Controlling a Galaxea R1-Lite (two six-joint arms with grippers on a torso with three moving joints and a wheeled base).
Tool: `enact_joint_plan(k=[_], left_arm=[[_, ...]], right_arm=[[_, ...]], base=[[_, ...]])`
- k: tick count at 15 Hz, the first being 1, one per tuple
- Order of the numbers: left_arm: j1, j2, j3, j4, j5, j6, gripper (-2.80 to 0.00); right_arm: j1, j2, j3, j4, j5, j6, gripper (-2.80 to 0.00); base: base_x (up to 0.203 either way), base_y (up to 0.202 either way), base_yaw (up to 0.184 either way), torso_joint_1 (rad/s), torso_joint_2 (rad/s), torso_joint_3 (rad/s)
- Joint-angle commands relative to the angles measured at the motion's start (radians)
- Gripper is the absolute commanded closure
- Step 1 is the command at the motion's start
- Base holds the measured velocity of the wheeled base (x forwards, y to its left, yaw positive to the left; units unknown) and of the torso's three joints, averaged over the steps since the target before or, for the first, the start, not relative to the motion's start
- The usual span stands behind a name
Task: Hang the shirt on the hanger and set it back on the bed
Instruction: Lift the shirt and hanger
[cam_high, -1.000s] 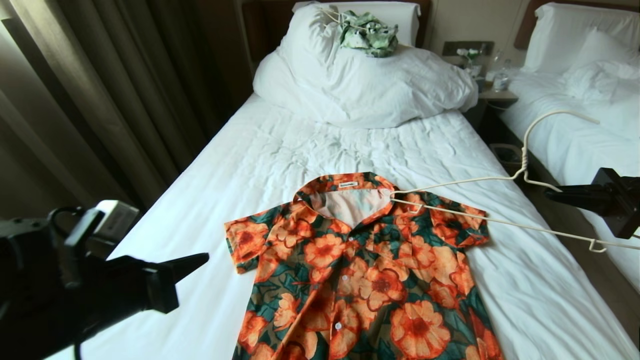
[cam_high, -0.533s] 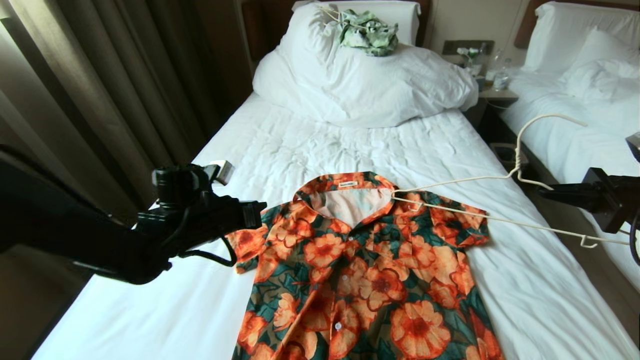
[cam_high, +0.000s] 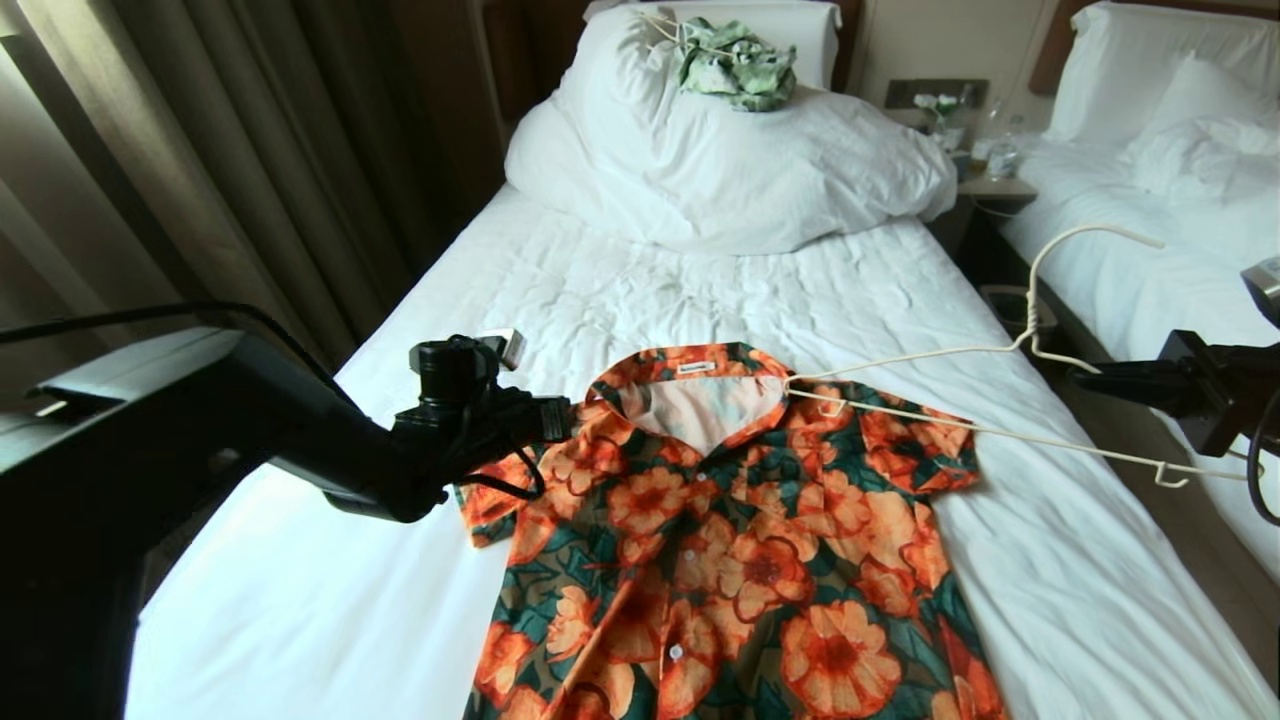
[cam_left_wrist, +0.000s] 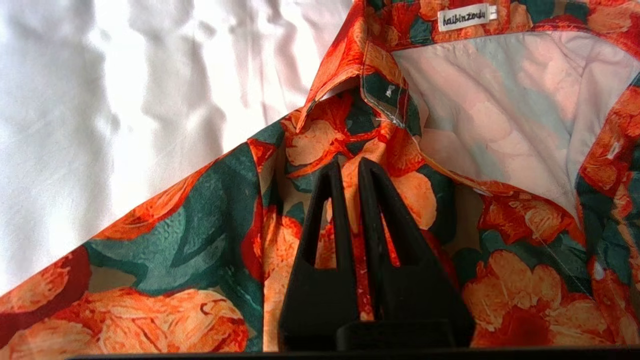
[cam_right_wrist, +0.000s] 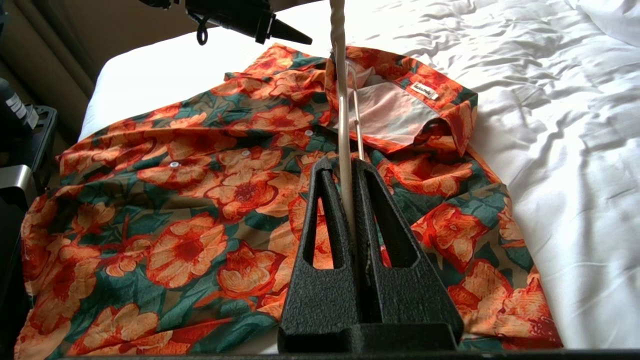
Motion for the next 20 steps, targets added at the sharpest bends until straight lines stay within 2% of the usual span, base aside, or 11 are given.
enact_joint_plan(k=[1,4,7,11,16,19,20], left_arm=[[-0.005,0.048,-0.067,0.047,0.016,-0.002,-2.8],[-0.018,0.058,-0.139,0.135,0.054,-0.016,-2.8],[-0.068,0.064,-0.153,0.141,0.071,-0.07,-2.8],[-0.117,0.097,-0.211,0.141,0.107,-0.109,-2.8],[-0.124,0.197,-0.353,0.169,0.147,-0.108,-2.8],[-0.115,0.213,-0.377,0.179,0.148,-0.106,-2.8],[-0.113,0.215,-0.379,0.18,0.148,-0.105,0.0]], right_arm=[[0.0,0.008,0.0,0.001,0.008,-0.004,0.0],[0.0,0.023,-0.015,0.0,0.008,-0.004,0.0],[0.003,0.036,-0.013,0.0,0.008,-0.004,0.0],[-0.002,0.045,-0.013,-0.002,0.008,-0.004,0.0],[-0.015,0.061,-0.014,-0.002,0.008,-0.006,0.0],[-0.017,0.071,-0.019,-0.003,0.008,-0.006,0.0],[-0.017,0.071,-0.019,-0.002,0.008,-0.006,0.0]], base=[[0.0,0.0,0.0,0.0,0.0,0.0],[0.0,0.0,0.0,0.0,0.0,0.0],[0.0,0.0,0.0,0.0,0.0,0.0],[0.0,0.0,0.0,0.0,0.0,0.0],[0.0,0.0,0.0,0.0,0.0,0.0],[0.0,0.0,0.0,0.0,0.0,0.0],[0.0,0.0,0.0,0.0,0.0,0.0]])
